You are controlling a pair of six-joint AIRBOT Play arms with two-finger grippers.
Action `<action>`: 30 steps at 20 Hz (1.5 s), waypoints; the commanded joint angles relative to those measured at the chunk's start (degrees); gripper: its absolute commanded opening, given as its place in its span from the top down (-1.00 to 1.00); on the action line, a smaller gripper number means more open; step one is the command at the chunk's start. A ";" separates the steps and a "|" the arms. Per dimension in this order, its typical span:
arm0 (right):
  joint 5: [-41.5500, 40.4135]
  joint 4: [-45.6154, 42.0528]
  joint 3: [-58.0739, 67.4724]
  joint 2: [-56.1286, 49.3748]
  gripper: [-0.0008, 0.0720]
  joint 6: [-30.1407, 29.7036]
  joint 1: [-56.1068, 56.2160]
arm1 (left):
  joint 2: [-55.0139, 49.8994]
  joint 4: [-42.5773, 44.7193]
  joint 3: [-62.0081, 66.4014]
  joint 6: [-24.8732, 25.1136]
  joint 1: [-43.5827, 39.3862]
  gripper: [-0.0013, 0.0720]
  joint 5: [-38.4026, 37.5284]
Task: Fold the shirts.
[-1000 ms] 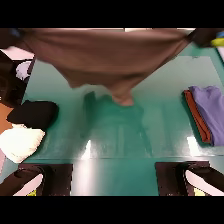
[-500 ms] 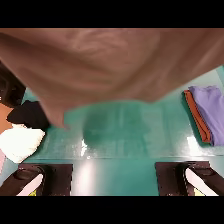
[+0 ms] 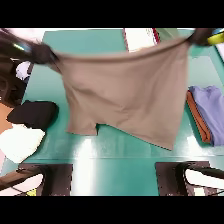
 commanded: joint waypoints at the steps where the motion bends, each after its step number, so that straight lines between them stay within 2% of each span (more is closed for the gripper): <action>1: -6.29 0.83 -4.11 -10.62 0.93 -0.57 2.16 | -11.32 -0.39 -9.60 4.31 0.00 0.88 9.86; 4: -10.38 0.87 -4.11 -15.58 0.93 -0.31 2.51 | -18.10 -0.39 -9.11 5.53 0.00 0.87 20.33; 6: -10.54 0.90 -4.11 -17.11 0.93 -0.33 2.51 | -19.34 -0.35 -9.01 5.44 0.00 0.87 24.24; 7: -10.54 0.81 -4.11 -17.29 0.92 -0.35 2.40 | -19.32 -0.04 -8.98 5.46 0.00 0.62 24.68; 8: -10.62 0.87 -4.09 -17.18 0.92 -0.35 2.14 | -19.23 0.52 -8.59 5.44 0.02 0.01 24.09; 9: -10.80 0.94 -4.11 -16.68 0.90 -0.35 1.49 | -19.23 2.23 -7.48 5.22 0.02 -0.20 22.01; 10: -11.08 0.98 -4.09 -16.02 0.48 -0.35 0.87 | -19.21 4.85 -5.84 5.11 0.02 -0.20 19.04; 11: -11.28 1.01 -4.09 -14.97 -0.21 -0.33 0.11 | -19.19 8.57 -3.58 4.33 0.02 -0.20 14.58; 12: -10.78 1.03 -4.11 -13.55 -0.30 -0.26 -0.98 | -18.88 12.76 -1.66 2.54 0.02 -0.20 10.21; 14: -7.74 0.94 -4.13 -10.19 -0.29 0.09 -3.37 | -17.88 17.49 -0.09 0.50 0.02 -0.20 3.02; 16: -4.09 0.92 -4.24 -7.08 -0.29 0.04 -5.29 | -17.62 16.85 -1.81 0.94 0.02 -0.21 -0.50; 17: -2.67 0.90 -4.28 -5.90 -0.29 0.02 -5.81 | -17.62 15.72 -3.76 0.90 0.02 -0.36 -0.33; 18: -1.46 0.92 -4.28 -4.76 -0.29 0.02 -6.25 | -17.64 14.08 -5.90 0.74 0.02 -0.65 1.44; 21: 0.31 0.92 -4.28 -3.06 -0.29 0.02 -5.70 | -18.78 10.32 -11.10 0.87 0.00 -0.64 7.98; 26: 2.03 0.87 -4.28 -2.91 -0.29 0.04 -2.51 | -24.09 8.61 -11.54 1.01 0.00 -0.64 9.05; 30: 1.97 0.87 -4.28 -2.91 -0.29 0.04 -0.79 | -25.59 6.29 -11.54 3.15 0.00 -0.63 10.10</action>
